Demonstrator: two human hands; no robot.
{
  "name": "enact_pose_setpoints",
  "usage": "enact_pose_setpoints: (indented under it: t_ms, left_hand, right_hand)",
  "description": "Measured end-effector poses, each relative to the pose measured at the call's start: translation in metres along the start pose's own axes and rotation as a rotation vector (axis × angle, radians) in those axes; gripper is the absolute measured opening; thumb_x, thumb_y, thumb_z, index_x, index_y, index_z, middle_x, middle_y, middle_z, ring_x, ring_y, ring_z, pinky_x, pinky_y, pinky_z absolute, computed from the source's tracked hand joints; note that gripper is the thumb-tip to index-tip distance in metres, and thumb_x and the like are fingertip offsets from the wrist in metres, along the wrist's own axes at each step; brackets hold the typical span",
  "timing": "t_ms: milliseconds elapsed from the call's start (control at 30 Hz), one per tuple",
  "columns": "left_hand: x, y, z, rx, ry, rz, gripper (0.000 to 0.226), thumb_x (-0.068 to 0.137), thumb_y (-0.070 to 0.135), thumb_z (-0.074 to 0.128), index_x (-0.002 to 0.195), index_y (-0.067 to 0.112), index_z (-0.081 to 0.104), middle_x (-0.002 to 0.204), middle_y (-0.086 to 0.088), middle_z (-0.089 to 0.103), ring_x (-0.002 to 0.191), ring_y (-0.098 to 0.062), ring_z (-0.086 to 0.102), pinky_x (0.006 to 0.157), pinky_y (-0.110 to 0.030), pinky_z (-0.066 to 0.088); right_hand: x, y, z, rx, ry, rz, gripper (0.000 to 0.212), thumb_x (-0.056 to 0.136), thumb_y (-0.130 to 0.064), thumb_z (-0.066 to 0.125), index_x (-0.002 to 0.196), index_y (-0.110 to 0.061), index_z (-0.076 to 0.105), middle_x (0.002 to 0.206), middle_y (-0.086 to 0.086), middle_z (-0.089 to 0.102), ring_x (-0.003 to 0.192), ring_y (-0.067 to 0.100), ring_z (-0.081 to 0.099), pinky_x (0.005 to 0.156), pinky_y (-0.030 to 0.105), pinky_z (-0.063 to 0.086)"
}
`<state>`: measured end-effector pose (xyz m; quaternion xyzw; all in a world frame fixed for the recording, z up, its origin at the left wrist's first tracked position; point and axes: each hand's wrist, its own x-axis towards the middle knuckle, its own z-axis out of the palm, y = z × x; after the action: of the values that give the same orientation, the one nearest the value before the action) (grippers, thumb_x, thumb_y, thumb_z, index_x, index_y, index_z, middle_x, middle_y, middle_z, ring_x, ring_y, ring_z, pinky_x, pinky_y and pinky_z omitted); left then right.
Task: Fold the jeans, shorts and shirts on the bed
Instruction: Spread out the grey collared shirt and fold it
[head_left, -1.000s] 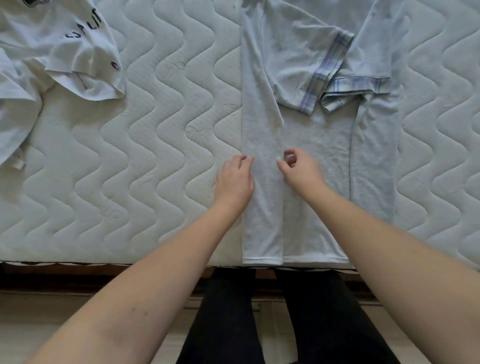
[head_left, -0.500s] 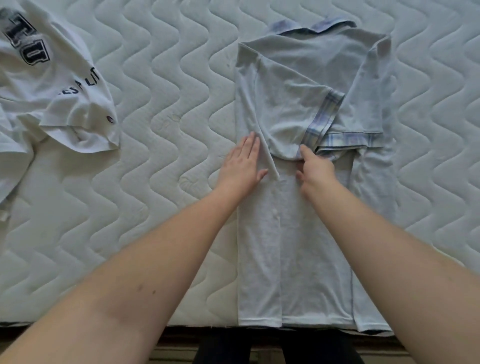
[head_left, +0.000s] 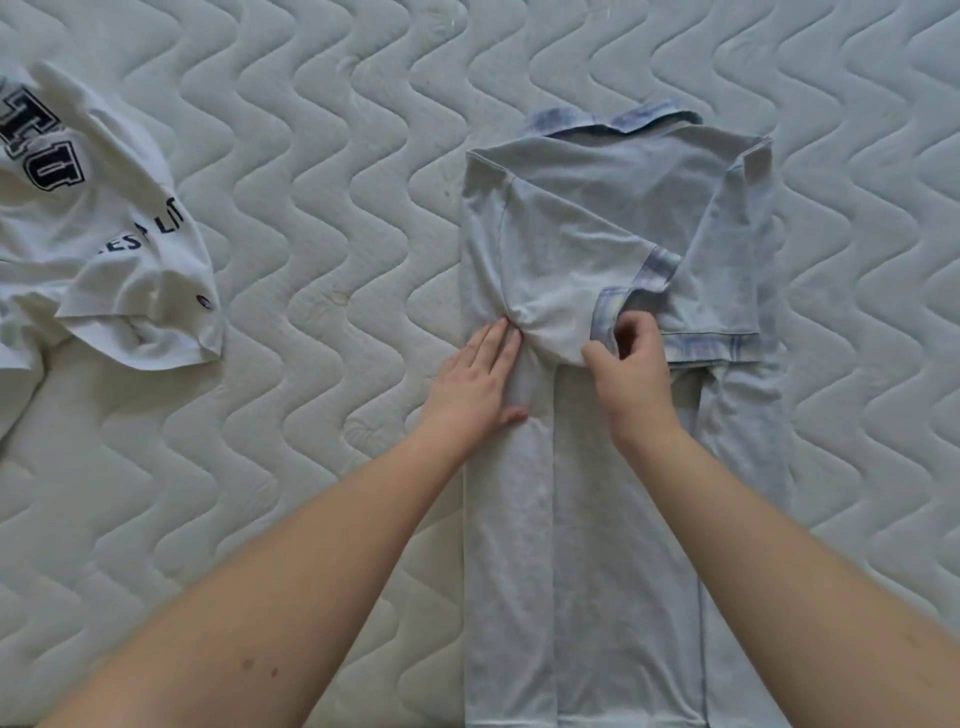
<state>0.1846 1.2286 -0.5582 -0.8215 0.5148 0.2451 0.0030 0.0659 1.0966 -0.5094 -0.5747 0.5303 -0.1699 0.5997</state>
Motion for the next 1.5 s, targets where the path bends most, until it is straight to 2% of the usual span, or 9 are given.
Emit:
enact_pose_setpoints:
  t_ms: [133, 333, 533, 700, 1000, 1133, 1267, 1367, 1500]
  left_hand:
    - [0.02, -0.003, -0.017, -0.006, 0.055, 0.044, 0.078, 0.088, 0.055, 0.058, 0.149, 0.015, 0.032, 0.152, -0.009, 0.03, 0.136, -0.027, 0.033, 0.11, -0.035, 0.029]
    - [0.055, -0.007, -0.042, -0.177, 0.019, 0.028, 0.041, 0.089, 0.038, 0.065, 0.121, 0.014, 0.056, 0.125, -0.008, 0.048, 0.121, -0.027, 0.045, 0.098, -0.039, 0.041]
    - [0.065, -0.004, -0.043, -0.16, -0.061, 0.001, 0.051, 0.081, 0.035, 0.074, 0.121, 0.014, 0.05, 0.128, -0.008, 0.044, 0.12, -0.029, 0.045, 0.098, -0.038, 0.039]
    - [0.068, -0.011, -0.047, -0.269, -0.14, -0.006, 0.036, 0.083, 0.023, 0.071, 0.115, 0.018, 0.056, 0.125, -0.007, 0.044, 0.116, -0.028, 0.046, 0.099, -0.036, 0.039]
    - [0.099, -0.024, -0.08, -1.454, 0.096, -0.574, 0.041, 0.104, 0.045, 0.032, 0.099, 0.016, 0.061, 0.072, 0.008, 0.068, 0.06, -0.006, 0.062, 0.052, -0.016, 0.048]
    - [0.129, -0.025, -0.093, -1.261, 0.136, -0.486, 0.046, 0.094, 0.05, 0.056, 0.118, 0.011, 0.058, 0.109, -0.01, 0.068, 0.092, -0.024, 0.069, 0.078, -0.038, 0.059]
    - [0.158, -0.022, -0.111, -0.909, 0.134, -0.448, 0.032, 0.087, 0.048, 0.067, 0.095, 0.017, 0.062, 0.085, 0.0, 0.064, 0.081, -0.024, 0.066, 0.076, -0.037, 0.059]
    - [0.173, -0.026, -0.114, -0.679, 0.185, -0.461, 0.025, 0.092, 0.033, 0.061, 0.073, 0.017, 0.059, 0.08, -0.006, 0.064, 0.075, -0.025, 0.063, 0.078, -0.036, 0.057]
    - [0.169, -0.028, -0.108, -0.629, 0.254, -0.53, 0.03, 0.098, 0.035, 0.051, 0.105, 0.01, 0.064, 0.108, -0.009, 0.067, 0.103, -0.028, 0.061, 0.079, -0.025, 0.041]
  right_hand:
    - [0.032, -0.011, -0.006, 0.42, 0.084, 0.369, 0.056, 0.085, -0.025, 0.074, 0.129, -0.011, 0.042, 0.126, 0.008, 0.058, 0.114, 0.021, 0.059, 0.106, 0.042, 0.044]
    - [0.071, -0.033, -0.007, 0.195, 0.17, 0.58, 0.063, 0.075, -0.037, 0.081, 0.126, -0.008, 0.057, 0.114, 0.012, 0.065, 0.1, 0.028, 0.066, 0.09, 0.044, 0.056]
    - [0.061, -0.044, -0.008, -0.065, 0.106, 0.034, 0.034, 0.077, 0.009, 0.05, 0.098, -0.015, 0.062, 0.078, -0.006, 0.065, 0.068, -0.002, 0.06, 0.064, 0.02, 0.048]
    - [0.037, -0.023, -0.002, -0.647, -0.068, -0.383, 0.027, 0.069, 0.002, 0.05, 0.086, -0.013, 0.064, 0.07, -0.009, 0.051, 0.089, 0.035, 0.052, 0.078, 0.038, 0.03]
    - [0.014, 0.006, 0.011, -0.966, -0.124, -0.749, 0.034, 0.08, -0.01, 0.056, 0.109, -0.015, 0.073, 0.102, 0.009, 0.065, 0.093, 0.037, 0.06, 0.082, 0.044, 0.044]
    - [0.019, 0.012, 0.009, -1.101, -0.198, -0.65, 0.053, 0.074, -0.003, 0.07, 0.125, -0.015, 0.065, 0.131, 0.016, 0.057, 0.118, 0.039, 0.053, 0.092, 0.051, 0.043]
    - [0.02, 0.017, 0.009, -1.142, -0.224, -0.54, 0.068, 0.083, 0.004, 0.058, 0.146, -0.016, 0.042, 0.15, 0.017, 0.038, 0.135, 0.034, 0.035, 0.103, 0.045, 0.035]
    - [0.024, 0.02, 0.005, -1.158, -0.188, -0.519, 0.065, 0.088, -0.004, 0.057, 0.149, -0.016, 0.038, 0.15, 0.015, 0.039, 0.132, 0.032, 0.039, 0.103, 0.042, 0.035]
    - [0.022, 0.021, -0.007, -1.122, -0.105, -0.576, 0.051, 0.091, -0.019, 0.061, 0.141, -0.016, 0.051, 0.128, 0.009, 0.06, 0.105, 0.032, 0.057, 0.083, 0.044, 0.043]
